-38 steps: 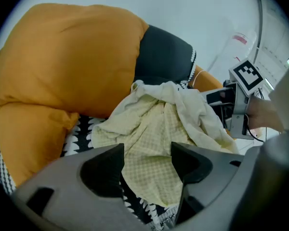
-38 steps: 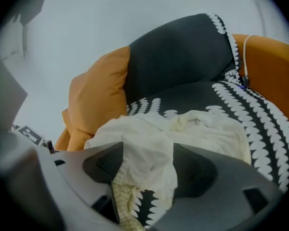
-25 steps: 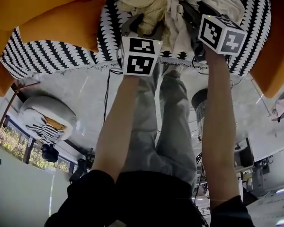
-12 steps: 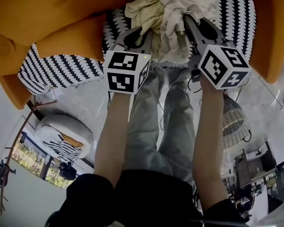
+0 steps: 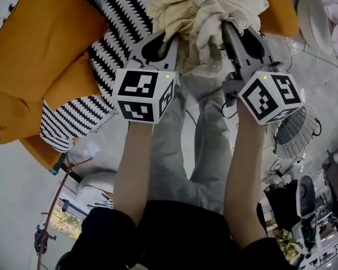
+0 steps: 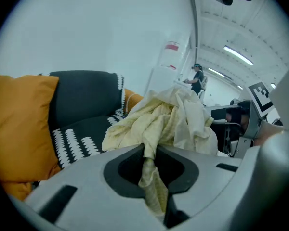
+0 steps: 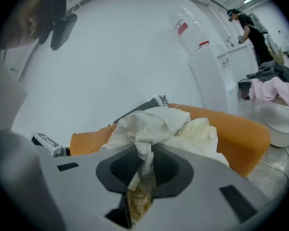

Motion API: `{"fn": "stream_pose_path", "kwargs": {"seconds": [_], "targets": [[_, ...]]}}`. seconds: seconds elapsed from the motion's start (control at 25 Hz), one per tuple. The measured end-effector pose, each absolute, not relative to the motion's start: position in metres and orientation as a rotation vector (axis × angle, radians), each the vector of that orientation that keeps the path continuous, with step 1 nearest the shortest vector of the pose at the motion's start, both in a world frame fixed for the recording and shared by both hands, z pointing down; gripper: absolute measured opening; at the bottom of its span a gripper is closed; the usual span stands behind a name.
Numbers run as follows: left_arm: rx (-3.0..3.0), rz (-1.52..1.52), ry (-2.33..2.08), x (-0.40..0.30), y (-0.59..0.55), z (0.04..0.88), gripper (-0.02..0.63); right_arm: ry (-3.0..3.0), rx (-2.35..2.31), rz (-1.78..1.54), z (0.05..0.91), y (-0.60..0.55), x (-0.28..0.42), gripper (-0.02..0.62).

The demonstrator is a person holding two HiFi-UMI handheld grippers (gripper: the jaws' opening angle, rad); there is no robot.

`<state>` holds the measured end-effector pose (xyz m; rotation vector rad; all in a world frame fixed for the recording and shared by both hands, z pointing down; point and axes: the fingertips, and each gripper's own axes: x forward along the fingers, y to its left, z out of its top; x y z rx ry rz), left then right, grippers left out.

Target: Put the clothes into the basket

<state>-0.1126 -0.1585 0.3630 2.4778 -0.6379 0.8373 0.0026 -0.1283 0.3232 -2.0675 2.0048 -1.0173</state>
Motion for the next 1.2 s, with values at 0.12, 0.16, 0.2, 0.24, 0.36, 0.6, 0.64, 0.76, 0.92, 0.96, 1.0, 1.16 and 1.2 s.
{"fn": "stream_pose_path", "kwargs": {"seconds": [0.12,0.16,0.2,0.24,0.36,0.6,0.64,0.76,0.92,0.96,1.0,1.16,1.2], "targets": [[2.552,0.846,-0.519,-0.058,-0.124,0.337,0.048,1.867,-2.140,-0.955,0.298,-0.079,0.053,0.066],[2.575,0.849,-0.475,-0.039,-0.108,0.330,0.048,1.818,-2.166,-0.935,0.291,-0.057,0.070,0.066],[2.596,0.853,-0.431,-0.019,-0.088,0.326,0.048,1.770,-2.193,-0.918,0.287,-0.032,0.088,0.066],[2.613,0.858,-0.386,0.002,-0.064,0.324,0.048,1.725,-2.225,-0.900,0.284,-0.004,0.106,0.066],[2.678,0.869,-0.198,0.071,0.012,0.324,0.048,1.556,-2.378,-0.812,0.279,0.086,0.161,0.066],[2.777,0.881,0.273,0.179,0.109,0.266,0.048,1.132,-2.624,-0.642,0.216,0.205,0.228,0.066],[2.794,0.878,0.343,0.191,0.127,0.260,0.048,1.070,-2.642,-0.616,0.211,0.227,0.234,0.066],[2.808,0.884,0.597,0.231,0.207,0.260,0.048,0.829,-2.699,-0.563,0.212,0.314,0.253,0.066],[2.718,0.917,0.860,0.258,0.320,0.268,0.048,0.522,-2.713,-0.571,0.232,0.430,0.256,0.066],[2.691,0.924,0.913,0.261,0.342,0.272,0.048,0.459,-2.713,-0.580,0.239,0.452,0.253,0.066],[2.670,0.934,0.963,0.262,0.362,0.276,0.048,0.404,-2.715,-0.590,0.247,0.471,0.250,0.066],[2.610,1.011,1.135,0.266,0.430,0.309,0.048,0.232,-2.715,-0.633,0.279,0.532,0.241,0.067],[2.597,1.026,1.166,0.266,0.443,0.317,0.048,0.200,-2.712,-0.643,0.287,0.544,0.239,0.067]]}}
